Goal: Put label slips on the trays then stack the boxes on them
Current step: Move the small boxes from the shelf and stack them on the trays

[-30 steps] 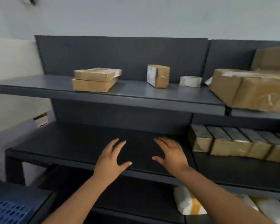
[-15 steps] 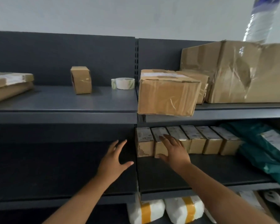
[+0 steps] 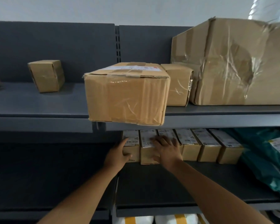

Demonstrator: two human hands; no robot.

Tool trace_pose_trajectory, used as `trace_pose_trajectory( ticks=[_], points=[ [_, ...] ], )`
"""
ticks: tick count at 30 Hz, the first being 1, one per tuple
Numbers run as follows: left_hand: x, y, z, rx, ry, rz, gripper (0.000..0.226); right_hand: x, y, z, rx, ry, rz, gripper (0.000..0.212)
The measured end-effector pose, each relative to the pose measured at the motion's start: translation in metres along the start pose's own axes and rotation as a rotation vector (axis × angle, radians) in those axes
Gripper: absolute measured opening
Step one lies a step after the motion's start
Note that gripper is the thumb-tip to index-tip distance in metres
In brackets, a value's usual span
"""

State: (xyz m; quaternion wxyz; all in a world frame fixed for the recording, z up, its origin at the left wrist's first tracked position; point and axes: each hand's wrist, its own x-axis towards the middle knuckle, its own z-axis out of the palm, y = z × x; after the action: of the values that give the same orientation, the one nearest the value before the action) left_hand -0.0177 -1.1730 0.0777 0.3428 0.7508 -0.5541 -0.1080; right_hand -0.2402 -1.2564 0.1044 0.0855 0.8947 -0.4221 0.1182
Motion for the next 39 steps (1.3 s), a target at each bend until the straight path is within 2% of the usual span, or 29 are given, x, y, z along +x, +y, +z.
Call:
trace_pose_trajectory(
  ticks=[12,20,24,28,35,39],
  points=[
    [-0.026,-0.011,-0.012,-0.022,0.167,0.047,0.074,0.000,0.001,0.009,-0.041,0.038,-0.022,0.074],
    [-0.065,-0.043,-0.079,-0.041,0.327,0.048,0.075,0.004,-0.051,-0.024,0.003,0.085,-0.140,0.072],
    [-0.106,-0.079,-0.129,-0.082,0.443,0.015,0.076,0.014,-0.116,-0.041,0.066,0.149,-0.262,0.071],
    [-0.165,-0.124,-0.197,-0.089,0.570,-0.097,0.076,0.027,-0.206,-0.050,0.136,0.139,-0.419,0.074],
    [-0.311,-0.209,-0.322,0.029,0.836,-0.399,0.071,0.025,-0.403,-0.064,0.297,0.150,-0.726,0.075],
    [-0.396,-0.242,-0.380,0.101,0.942,-0.502,0.071,0.007,-0.521,-0.073,0.415,0.140,-0.893,0.071]
  ],
)
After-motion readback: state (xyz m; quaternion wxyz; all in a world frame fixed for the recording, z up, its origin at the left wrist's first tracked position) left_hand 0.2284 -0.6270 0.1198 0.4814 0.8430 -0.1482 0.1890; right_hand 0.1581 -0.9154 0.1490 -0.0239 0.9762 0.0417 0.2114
